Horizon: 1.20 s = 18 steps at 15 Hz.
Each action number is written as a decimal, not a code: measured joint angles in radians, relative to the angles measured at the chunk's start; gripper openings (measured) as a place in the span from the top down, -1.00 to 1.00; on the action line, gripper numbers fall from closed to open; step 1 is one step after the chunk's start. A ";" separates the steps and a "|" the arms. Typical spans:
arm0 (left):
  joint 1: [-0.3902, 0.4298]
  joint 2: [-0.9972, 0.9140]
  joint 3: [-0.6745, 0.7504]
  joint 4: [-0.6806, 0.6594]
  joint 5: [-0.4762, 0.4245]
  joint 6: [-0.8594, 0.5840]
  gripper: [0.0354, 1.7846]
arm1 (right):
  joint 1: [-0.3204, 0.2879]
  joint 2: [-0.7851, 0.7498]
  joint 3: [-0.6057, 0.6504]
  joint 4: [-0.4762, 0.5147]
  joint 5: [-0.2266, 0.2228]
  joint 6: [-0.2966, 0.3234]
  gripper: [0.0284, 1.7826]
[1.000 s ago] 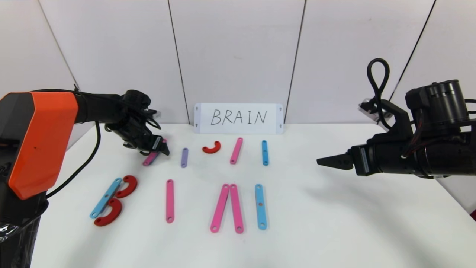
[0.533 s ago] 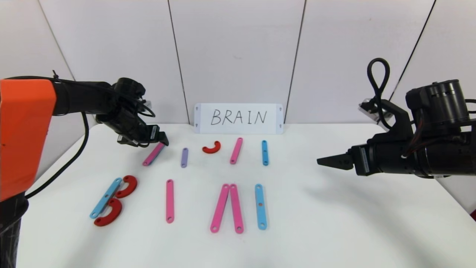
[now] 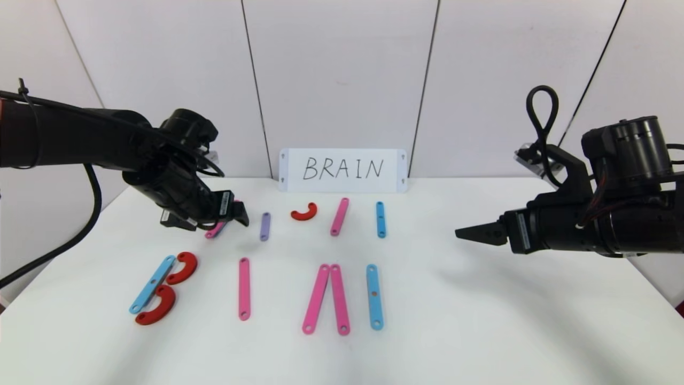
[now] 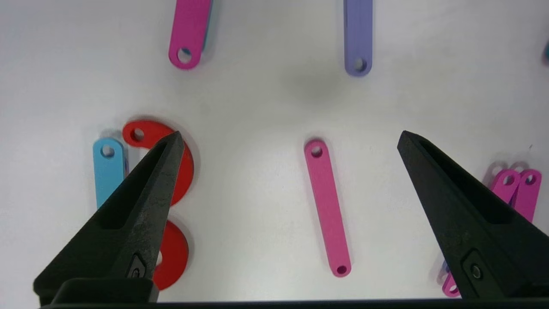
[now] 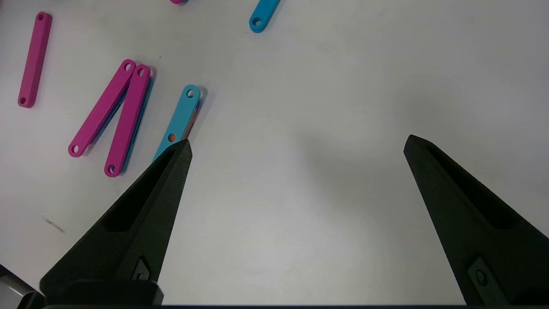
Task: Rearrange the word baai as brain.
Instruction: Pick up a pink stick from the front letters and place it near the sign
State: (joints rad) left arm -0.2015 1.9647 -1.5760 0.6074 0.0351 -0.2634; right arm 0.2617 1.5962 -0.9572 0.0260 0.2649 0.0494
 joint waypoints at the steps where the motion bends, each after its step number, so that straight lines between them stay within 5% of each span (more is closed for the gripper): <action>1: -0.028 -0.023 0.054 -0.007 0.029 -0.011 -0.95 | -0.001 0.000 0.000 0.000 0.000 0.000 -0.94; 6: -0.144 -0.070 0.197 -0.031 0.120 -0.164 -0.95 | -0.003 0.003 0.001 0.000 0.000 0.000 -0.94; 18: -0.165 -0.006 0.326 -0.154 0.113 -0.233 -0.95 | -0.004 0.007 0.003 0.000 0.000 0.000 -0.94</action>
State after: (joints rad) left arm -0.3666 1.9589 -1.2498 0.4532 0.1481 -0.4964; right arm 0.2572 1.6030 -0.9543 0.0260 0.2649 0.0496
